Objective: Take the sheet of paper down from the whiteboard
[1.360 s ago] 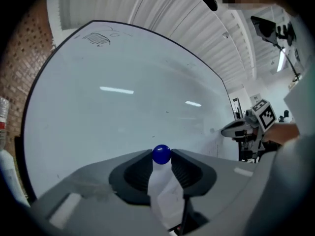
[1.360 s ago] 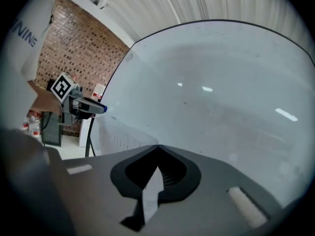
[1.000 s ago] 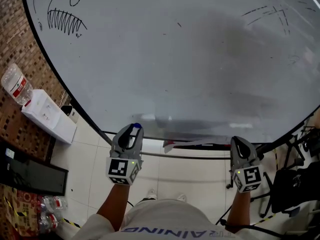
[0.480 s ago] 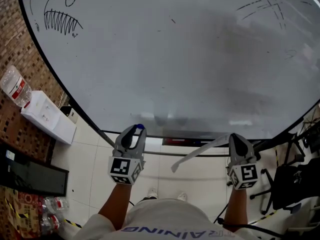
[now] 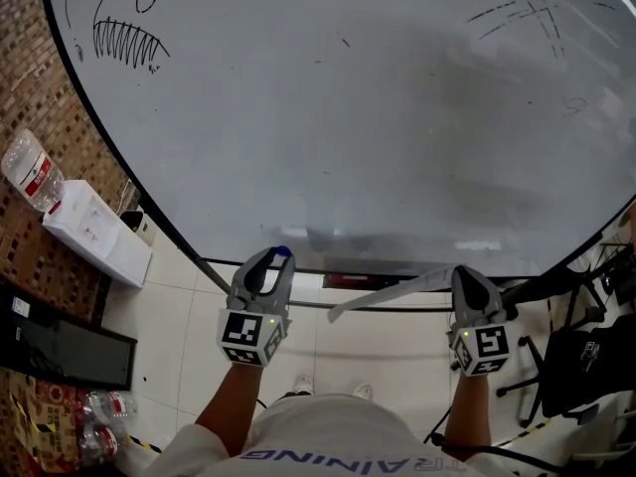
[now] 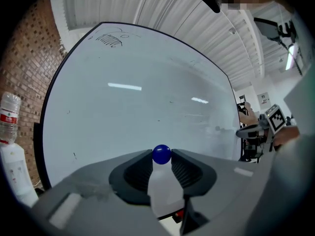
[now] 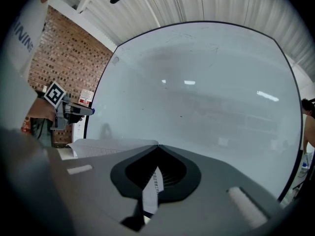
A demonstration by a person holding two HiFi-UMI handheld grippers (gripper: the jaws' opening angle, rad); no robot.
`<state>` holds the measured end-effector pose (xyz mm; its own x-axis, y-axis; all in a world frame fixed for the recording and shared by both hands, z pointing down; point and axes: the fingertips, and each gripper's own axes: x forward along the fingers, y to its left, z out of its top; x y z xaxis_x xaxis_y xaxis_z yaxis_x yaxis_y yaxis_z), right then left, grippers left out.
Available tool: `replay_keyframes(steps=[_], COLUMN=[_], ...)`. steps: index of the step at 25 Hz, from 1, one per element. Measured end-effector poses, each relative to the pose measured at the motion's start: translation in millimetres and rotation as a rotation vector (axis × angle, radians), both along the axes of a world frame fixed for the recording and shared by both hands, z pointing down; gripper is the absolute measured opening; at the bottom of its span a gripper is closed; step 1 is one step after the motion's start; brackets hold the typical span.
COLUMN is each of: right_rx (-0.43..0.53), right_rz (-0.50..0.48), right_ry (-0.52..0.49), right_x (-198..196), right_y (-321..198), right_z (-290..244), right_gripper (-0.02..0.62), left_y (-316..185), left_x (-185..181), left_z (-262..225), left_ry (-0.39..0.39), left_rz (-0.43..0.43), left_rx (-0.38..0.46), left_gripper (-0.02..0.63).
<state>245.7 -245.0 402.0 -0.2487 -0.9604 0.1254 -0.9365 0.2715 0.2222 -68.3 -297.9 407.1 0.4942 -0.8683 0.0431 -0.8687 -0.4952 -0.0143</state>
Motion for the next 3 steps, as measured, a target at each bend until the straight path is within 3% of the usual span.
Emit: replay_keyframes(steps=[3], right_rx=[-0.006], right_rz=[0.000], right_ry=[0.004], right_x=[-0.2], right_y=[1.3], right_z=[1.1], right_gripper=[0.007], left_y=[2.1], left_x=[1.9], left_z=[2.1], left_ry=[-0.004], left_rz=[0.008], left_rx=[-0.012], left_gripper=[0.126])
